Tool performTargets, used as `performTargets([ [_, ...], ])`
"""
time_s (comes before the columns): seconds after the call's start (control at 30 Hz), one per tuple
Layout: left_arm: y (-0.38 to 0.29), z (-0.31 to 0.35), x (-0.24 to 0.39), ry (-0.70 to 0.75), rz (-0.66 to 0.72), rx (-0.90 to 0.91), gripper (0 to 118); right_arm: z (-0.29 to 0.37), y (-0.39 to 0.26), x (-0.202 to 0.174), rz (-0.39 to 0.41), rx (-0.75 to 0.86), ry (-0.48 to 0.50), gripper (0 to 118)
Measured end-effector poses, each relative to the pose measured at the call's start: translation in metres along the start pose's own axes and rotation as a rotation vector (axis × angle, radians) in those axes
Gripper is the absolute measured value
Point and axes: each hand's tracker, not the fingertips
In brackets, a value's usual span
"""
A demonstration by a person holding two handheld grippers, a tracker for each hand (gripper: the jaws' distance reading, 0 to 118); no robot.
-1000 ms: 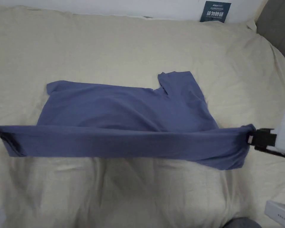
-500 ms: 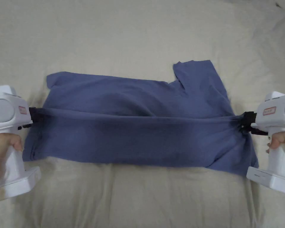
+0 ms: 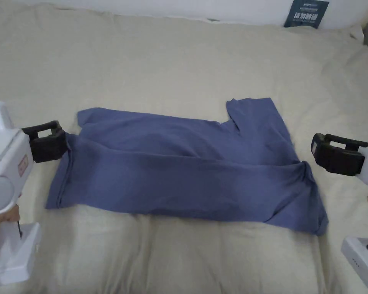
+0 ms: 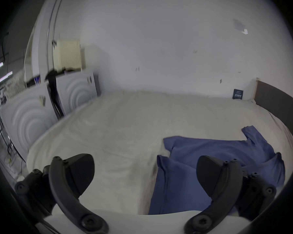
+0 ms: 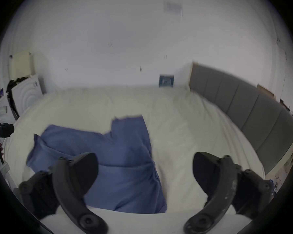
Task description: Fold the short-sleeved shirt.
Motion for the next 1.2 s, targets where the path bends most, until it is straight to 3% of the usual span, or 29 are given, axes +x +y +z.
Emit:
performTargets([
  [0.1,-0.009,0.039,0.008,-0.028,-0.039,0.047,118,0.046,-0.007,-0.014,0.008,0.115,0.008,118],
  [0.13,-0.014,0.051,0.011,-0.042,-0.058,0.06,113,0.055,-0.012,-0.017,0.003,0.136,-0.003,118],
  [0.17,-0.019,0.062,0.014,-0.049,-0.082,0.073,100,0.065,-0.017,-0.021,-0.003,0.134,0.003,115],
  [0.23,-0.027,0.076,0.019,-0.054,-0.115,0.085,72,0.082,-0.025,-0.025,-0.032,0.141,0.025,84],
  [0.27,-0.03,0.082,0.02,-0.059,-0.116,0.082,45,0.085,-0.031,-0.024,-0.053,0.14,0.028,53],
  [0.3,-0.032,0.088,0.02,-0.071,-0.111,0.075,33,0.09,-0.035,-0.026,-0.07,0.132,0.025,44],
  [0.37,-0.036,0.095,0.019,-0.108,-0.063,0.046,20,0.095,-0.043,-0.028,-0.082,0.112,0.023,27],
  [0.4,-0.038,0.097,0.018,-0.104,-0.051,0.04,3,0.097,-0.046,-0.029,-0.082,0.109,0.019,10],
  [0.43,-0.041,0.1,0.015,-0.087,-0.04,0.034,0,0.098,-0.05,-0.029,-0.08,0.106,0.012,6],
  [0.63,-0.046,0.099,0.01,-0.107,-0.012,-0.028,0,0.097,-0.057,-0.028,-0.109,0.073,0.018,1],
  [0.87,-0.025,0.071,0.004,-0.147,-0.012,-0.153,1,0.093,-0.057,-0.035,-0.085,0.055,0.036,1],
  [0.9,-0.021,0.059,0.003,-0.151,-0.003,-0.205,7,0.091,-0.057,-0.036,-0.087,0.054,0.039,1],
  [0.93,-0.018,0.046,0.0,-0.147,0.018,-0.248,21,0.091,-0.058,-0.037,-0.086,0.049,0.042,1],
  [1.0,-0.018,0.016,-0.004,-0.134,0.035,-0.323,77,0.086,-0.06,-0.037,-0.087,0.039,0.042,1],
  [1.07,-0.019,-0.014,-0.004,-0.143,0.034,-0.43,111,0.083,-0.061,-0.036,-0.09,0.023,0.047,1],
  [1.2,-0.031,-0.061,-0.007,-0.13,0.088,-0.552,117,0.077,-0.065,-0.033,-0.083,-0.003,0.036,1],
])
